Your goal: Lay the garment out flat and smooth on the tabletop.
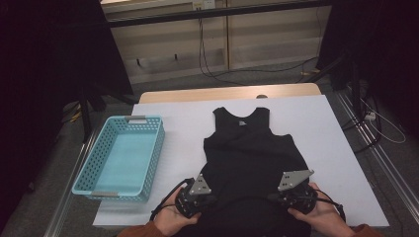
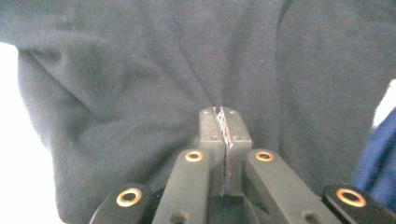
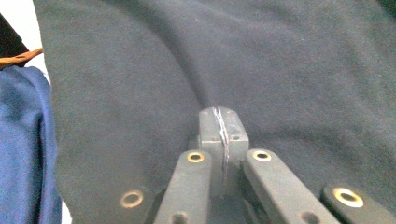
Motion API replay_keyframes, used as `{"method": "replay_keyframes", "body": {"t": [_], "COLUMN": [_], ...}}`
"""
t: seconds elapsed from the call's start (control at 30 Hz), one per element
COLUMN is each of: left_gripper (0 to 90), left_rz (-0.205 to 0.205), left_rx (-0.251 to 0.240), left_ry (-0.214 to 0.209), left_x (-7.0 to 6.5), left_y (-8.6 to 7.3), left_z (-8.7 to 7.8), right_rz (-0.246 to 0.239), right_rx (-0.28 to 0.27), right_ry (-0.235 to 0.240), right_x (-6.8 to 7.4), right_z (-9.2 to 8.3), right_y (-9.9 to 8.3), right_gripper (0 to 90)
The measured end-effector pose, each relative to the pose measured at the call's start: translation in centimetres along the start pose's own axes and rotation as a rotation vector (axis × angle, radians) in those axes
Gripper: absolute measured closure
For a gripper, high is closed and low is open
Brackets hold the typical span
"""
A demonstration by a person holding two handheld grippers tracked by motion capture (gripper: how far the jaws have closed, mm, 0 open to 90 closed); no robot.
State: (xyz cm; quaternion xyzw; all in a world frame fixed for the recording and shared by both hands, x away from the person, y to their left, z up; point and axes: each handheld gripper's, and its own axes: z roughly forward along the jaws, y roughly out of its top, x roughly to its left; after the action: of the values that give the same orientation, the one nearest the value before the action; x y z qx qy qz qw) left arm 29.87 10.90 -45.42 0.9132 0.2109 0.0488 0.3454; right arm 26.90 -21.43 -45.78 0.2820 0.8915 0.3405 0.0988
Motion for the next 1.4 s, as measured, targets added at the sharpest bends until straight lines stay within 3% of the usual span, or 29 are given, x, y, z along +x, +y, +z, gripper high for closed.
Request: {"method": "replay_keyframes", "body": {"t": [0.13,0.23,0.87,1.03,1.1,1.13,1.23,1.27,1.3,1.33,1.37,1.4], "left_gripper": [89.5,89.5,89.4,87.9,82.8,77.1,64.2,59.5,55.2,52.3,48.8,44.3], "left_rz": [-0.021,-0.012,-0.049,-0.056,-0.062,-0.070,-0.071,-0.085,-0.085,-0.082,-0.082,-0.096], "left_rx": [-0.010,0.005,0.008,-0.009,-0.017,-0.041,-0.071,-0.095,-0.095,-0.109,-0.109,-0.119], "left_ry": [-0.015,-0.030,-0.092,-0.087,-0.085,-0.062,-0.032,-0.005,-0.005,0.030,0.030,0.069], "left_x": [-0.2,-0.4,-3.3,-3.2,-3.1,-2.8,-2.4,-1.8,-1.8,-1.1,-1.1,-0.3], "left_y": [-0.3,-0.5,-2.9,-3.0,-2.9,-2.8,-2.5,-2.2,-2.2,-1.8,-1.8,-1.6], "left_z": [-0.2,-0.4,-2.5,-2.4,-2.5,-2.6,-2.8,-3.0,-3.0,-3.0,-3.0,-2.8], "right_rz": [-0.009,-0.013,-0.053,-0.027,-0.008,0.001,0.014,0.023,0.033,0.041,0.048,0.056], "right_rx": [0.002,0.000,-0.002,-0.017,-0.027,-0.033,-0.053,-0.083,-0.096,-0.107,-0.124,-0.141], "right_ry": [0.010,0.014,0.073,0.068,0.055,0.046,0.030,0.020,0.011,0.002,-0.007,-0.016], "right_x": [0.4,1.0,4.9,4.9,4.5,4.3,3.9,3.5,3.2,3.0,2.7,2.4], "right_z": [-0.1,-0.3,-1.2,-1.3,-1.2,-1.2,-1.4,-1.6,-1.7,-1.9,-2.1,-2.3], "right_y": [-0.1,-0.2,-1.2,-1.2,-1.1,-1.1,-1.0,-0.8,-0.7,-0.7,-0.6,-0.6], "right_gripper": [90.0,90.0,90.0,88.2,77.5,72.3,70.9,66.2,65.2,64.8,63.9,62.5]}}
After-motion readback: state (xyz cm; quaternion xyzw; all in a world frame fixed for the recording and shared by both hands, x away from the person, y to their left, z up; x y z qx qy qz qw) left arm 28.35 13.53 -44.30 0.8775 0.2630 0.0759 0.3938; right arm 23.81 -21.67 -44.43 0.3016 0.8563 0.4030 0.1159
